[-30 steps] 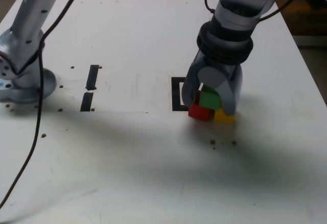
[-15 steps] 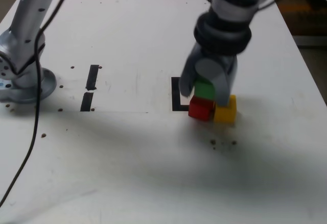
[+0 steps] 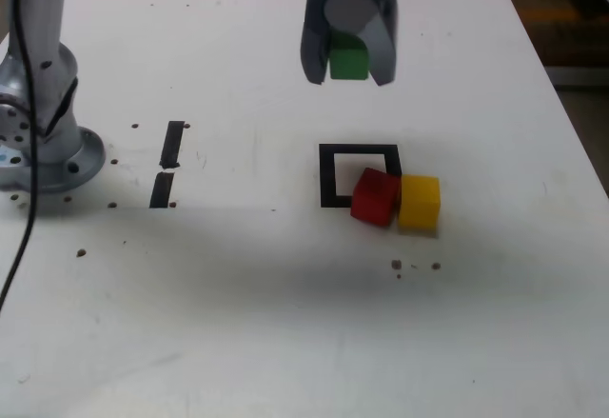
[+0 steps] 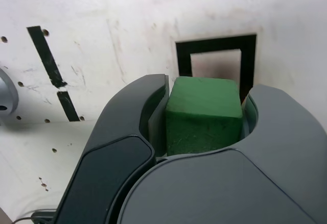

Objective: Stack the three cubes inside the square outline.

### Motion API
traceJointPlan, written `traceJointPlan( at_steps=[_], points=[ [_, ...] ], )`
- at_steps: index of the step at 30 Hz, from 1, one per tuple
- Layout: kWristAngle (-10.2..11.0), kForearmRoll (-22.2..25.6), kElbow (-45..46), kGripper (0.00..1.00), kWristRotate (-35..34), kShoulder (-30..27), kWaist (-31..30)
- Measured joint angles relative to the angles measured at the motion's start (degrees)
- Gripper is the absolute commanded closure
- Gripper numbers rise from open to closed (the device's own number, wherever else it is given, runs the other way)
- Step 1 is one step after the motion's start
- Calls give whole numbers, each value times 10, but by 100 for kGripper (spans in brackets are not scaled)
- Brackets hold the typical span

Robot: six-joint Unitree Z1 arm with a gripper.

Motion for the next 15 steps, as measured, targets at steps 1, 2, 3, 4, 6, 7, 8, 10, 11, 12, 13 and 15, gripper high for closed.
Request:
traceJointPlan(
  at_steps=[1,2,3,4,6,7,8,10,11,12,13,15],
  points=[
    [-1,-7,12,83,3,-2,13],
    [-2,-14,23,83,6,-4,25],
    [-4,-21,34,83,9,-4,35],
    [-6,-30,45,83,11,-4,44],
    [-12,-50,65,83,16,-4,57],
    [-17,-65,78,83,19,-4,64],
    [-23,-76,90,83,21,-4,70],
    [-32,-102,111,82,26,-3,82],
    [-36,-116,121,81,29,0,88],
    [-39,-128,129,80,31,3,91],
    [-41,-138,135,79,34,6,94],
    [-45,-156,146,77,38,13,98]
  ],
)
